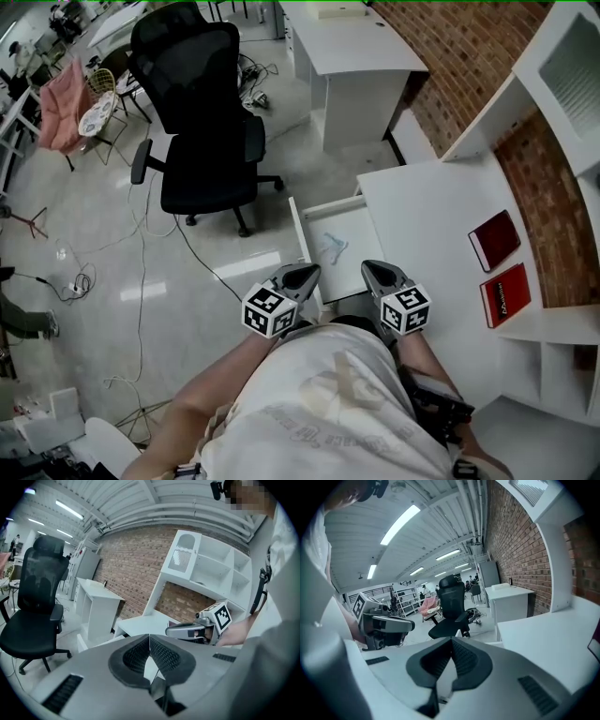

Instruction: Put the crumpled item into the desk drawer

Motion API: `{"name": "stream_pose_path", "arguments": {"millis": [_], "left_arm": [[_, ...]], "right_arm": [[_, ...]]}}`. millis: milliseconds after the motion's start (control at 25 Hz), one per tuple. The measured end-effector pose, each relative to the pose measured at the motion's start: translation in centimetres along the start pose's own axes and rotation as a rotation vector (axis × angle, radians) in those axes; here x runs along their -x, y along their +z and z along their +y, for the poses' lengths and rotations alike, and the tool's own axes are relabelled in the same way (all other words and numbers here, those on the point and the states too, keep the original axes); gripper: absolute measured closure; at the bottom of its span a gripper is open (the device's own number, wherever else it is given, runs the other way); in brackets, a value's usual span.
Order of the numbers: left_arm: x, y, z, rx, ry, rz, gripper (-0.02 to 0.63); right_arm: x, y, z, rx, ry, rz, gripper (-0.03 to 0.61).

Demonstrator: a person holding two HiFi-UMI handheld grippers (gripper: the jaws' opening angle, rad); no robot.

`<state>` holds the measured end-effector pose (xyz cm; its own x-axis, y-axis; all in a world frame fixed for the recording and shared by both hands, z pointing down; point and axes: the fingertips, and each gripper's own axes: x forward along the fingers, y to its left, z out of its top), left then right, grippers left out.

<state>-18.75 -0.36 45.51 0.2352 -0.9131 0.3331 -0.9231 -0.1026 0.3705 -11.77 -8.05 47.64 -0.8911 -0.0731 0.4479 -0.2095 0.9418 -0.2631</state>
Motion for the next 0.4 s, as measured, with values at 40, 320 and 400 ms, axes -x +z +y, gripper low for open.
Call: {"name": "stream_pose_path", "arguments": {"millis": [40,320,400], "left_arm": [[0.0,0.0,-0.1,0.003,0.0,-0.002,0.592],[-0.1,-0.2,-0.8,0.003,-0.008,-0.003,0.592],[-0.3,-0.6,-1.2,0.009,-0.014,0.002,0.592]], "right_arm": [[0.1,0.0,0.0,-0.002,0.0,-0.003,0.555],[0.9,-0.4,0.1,-0.009,-0.003,-0.008,0.555],[1.3,-0.9,0.2,-0.014,-0.005,0.0,0.555]]}}
